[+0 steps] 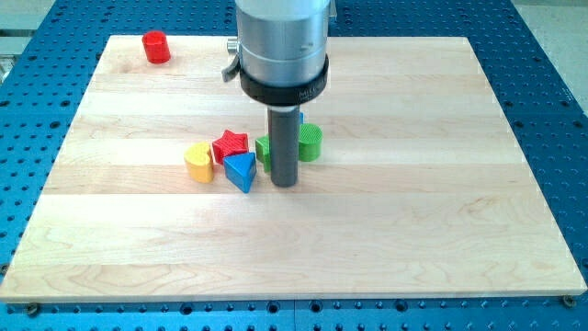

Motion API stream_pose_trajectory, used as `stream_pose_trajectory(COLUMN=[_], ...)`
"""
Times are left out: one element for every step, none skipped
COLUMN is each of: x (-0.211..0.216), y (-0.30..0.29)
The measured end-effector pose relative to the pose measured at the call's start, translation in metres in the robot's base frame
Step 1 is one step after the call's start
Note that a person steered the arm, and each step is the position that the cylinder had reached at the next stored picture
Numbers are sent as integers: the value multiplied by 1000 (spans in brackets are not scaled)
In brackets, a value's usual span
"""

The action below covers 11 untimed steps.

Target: Move the green circle diagonal to the blue cube

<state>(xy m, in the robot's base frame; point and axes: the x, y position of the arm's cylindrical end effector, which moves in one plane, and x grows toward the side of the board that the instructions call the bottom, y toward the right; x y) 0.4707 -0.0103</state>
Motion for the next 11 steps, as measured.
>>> stream_pose_trajectory(x=[-24,-82,-126,-125,-164,-177,-143,-172,-166,-154,-194], y=[28,100,120,83,100,128,152,197,194,170,185])
